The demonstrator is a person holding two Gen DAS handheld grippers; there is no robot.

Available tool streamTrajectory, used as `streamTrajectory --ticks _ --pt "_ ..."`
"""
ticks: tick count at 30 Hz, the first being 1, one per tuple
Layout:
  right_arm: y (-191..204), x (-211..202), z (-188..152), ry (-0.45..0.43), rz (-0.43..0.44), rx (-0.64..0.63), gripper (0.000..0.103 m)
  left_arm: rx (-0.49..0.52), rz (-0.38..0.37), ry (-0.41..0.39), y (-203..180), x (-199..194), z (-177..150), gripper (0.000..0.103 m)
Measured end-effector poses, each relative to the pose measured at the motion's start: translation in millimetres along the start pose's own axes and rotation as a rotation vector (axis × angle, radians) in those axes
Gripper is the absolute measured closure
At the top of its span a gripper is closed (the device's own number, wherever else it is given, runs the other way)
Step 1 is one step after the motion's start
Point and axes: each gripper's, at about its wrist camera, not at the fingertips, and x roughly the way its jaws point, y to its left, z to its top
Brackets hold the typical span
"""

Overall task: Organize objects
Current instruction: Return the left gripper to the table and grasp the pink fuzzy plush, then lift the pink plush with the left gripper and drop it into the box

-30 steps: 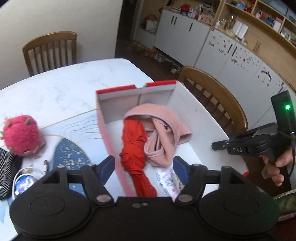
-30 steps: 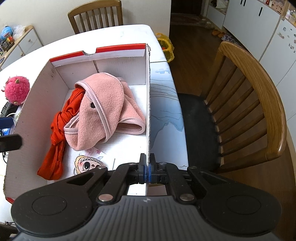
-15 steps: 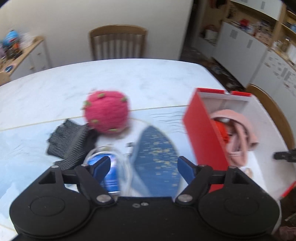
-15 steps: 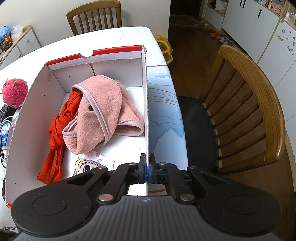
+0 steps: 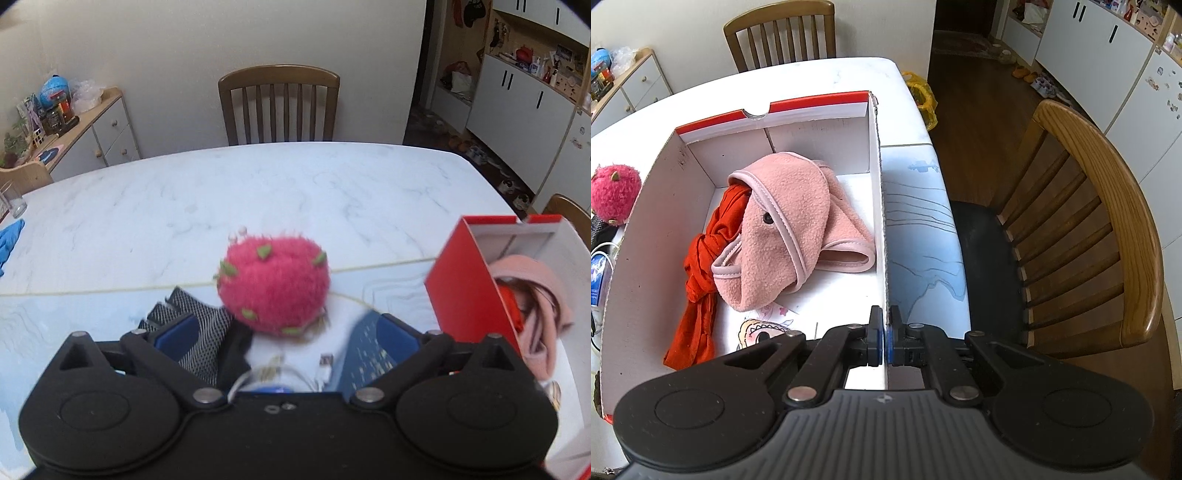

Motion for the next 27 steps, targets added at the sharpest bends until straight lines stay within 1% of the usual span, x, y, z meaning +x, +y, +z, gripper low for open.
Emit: streamTrajectory --ticks 7,12,16,22,25,27 --pt "-5 -1 -7 0.014 0.002 -0.005 0.1 0.005 0.039 0.029 0 36 20 0.001" --pt "-9 -4 -13 0.019 0.003 -0.01 0.1 0.003 0.041 0.053 1 56 27 0.001" --pt "-10 -8 -17 0.023 0.002 -0.016 0.1 0.013 0.057 0.081 1 71 27 0.001" --pt "-12 -11 -20 0.026 0.004 -0.014 0.1 -0.007 0.067 0.117 6 88 22 0.001" --pt "-11 -12 -19 0.027 0.003 -0.015 0.1 0.006 0.072 0.11 5 88 21 0.002" --pt "-11 -12 -18 0.027 0.003 -0.016 0.1 0.013 0.076 0.103 4 88 21 0.004"
